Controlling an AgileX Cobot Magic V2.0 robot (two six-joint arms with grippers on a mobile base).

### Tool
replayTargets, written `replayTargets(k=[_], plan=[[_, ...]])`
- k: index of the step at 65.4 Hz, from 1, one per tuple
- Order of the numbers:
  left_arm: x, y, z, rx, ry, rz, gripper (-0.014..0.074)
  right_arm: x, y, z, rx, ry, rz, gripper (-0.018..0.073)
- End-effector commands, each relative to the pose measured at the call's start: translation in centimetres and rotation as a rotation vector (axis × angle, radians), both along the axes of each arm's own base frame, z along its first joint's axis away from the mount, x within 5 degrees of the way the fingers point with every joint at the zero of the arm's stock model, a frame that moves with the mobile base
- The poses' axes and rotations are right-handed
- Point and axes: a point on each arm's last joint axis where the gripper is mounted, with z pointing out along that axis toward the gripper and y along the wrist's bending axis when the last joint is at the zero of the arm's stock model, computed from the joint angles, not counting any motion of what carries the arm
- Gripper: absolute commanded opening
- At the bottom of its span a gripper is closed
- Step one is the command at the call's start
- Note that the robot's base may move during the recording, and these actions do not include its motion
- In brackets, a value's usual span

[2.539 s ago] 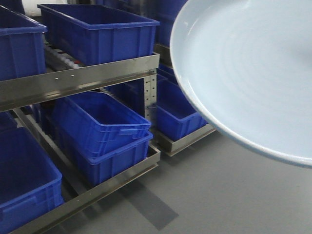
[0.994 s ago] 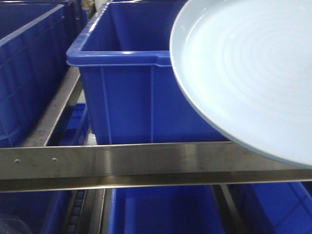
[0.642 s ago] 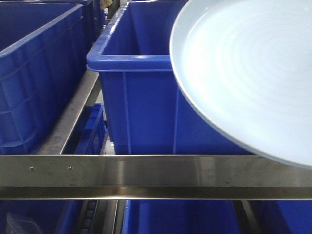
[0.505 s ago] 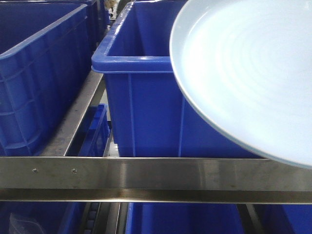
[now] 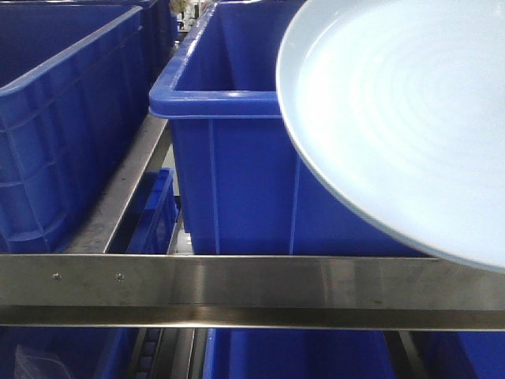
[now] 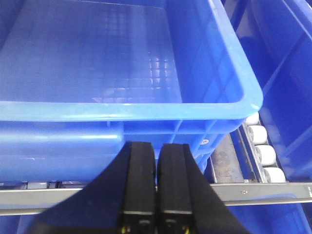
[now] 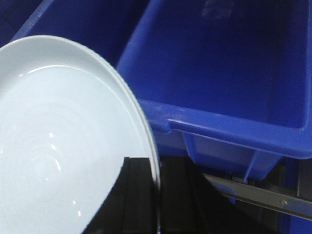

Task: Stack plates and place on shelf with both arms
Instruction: 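Position the held plates above the open blue bin on the shelf, then lower the plate stack into the blue bin and open the right gripper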

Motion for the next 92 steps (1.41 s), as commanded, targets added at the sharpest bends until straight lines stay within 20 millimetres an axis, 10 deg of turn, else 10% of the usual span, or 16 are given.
replayTargets(k=[1,66,92], plan=[[0.5,0.0,1.6,-0.018,-0.103,0.015,0.0088,0.3,-0.1,1.8,0.041,-0.117,-0.017,0.0015],[0.5,0.0,1.6,-0.018,-0.103,0.015,0.0088,0.9,-0.1,4.0,0.122,-0.313,-0.050,0.0015],[0.5,0.0,1.6,-0.018,-0.103,0.015,0.0088,9.4,2.3,9.1,0.132,-0.354,-0.072,0.0015]])
